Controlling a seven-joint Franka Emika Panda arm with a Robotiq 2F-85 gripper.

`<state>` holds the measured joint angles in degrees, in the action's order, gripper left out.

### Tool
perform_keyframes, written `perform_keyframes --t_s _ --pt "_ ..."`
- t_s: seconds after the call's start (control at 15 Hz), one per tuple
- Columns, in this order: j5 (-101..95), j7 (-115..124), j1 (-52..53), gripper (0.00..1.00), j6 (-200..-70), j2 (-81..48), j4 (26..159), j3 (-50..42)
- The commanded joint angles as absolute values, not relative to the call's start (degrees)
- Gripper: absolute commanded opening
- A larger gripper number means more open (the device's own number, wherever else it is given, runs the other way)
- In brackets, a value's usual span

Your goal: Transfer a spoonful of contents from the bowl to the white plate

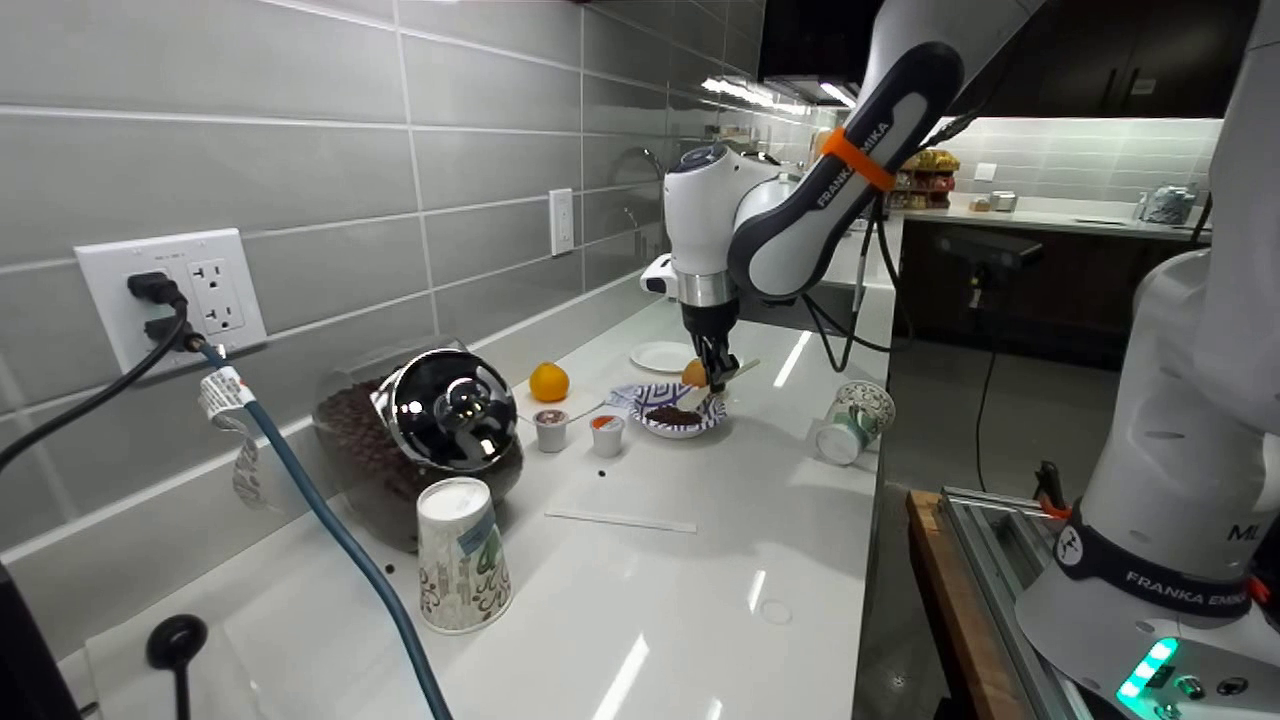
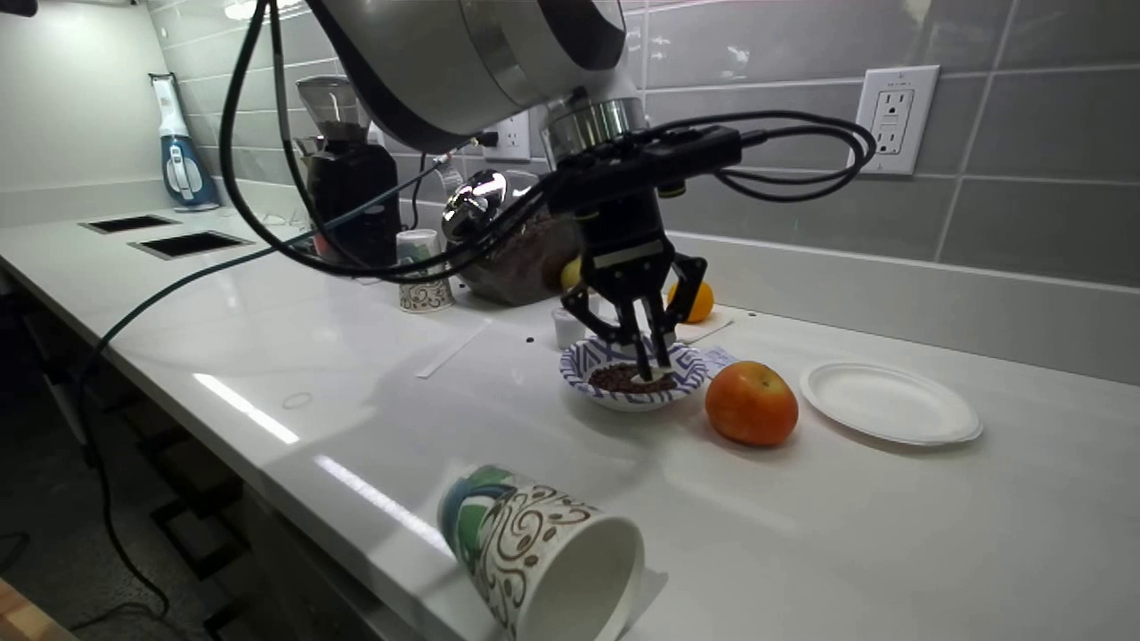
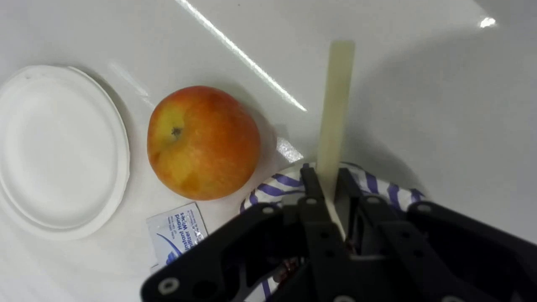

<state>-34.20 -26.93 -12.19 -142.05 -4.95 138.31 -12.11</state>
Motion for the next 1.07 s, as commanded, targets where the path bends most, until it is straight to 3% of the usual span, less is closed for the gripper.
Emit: perform_keyframes --t_s 0.0,1.0 --pt "-34.8 -25.6 -11.7 0.05 -142.2 -8.2 135.3 -11.6" --pt "-34.0 -26.1 -10.5 0.06 -142.7 -11.9 132.8 -10.1"
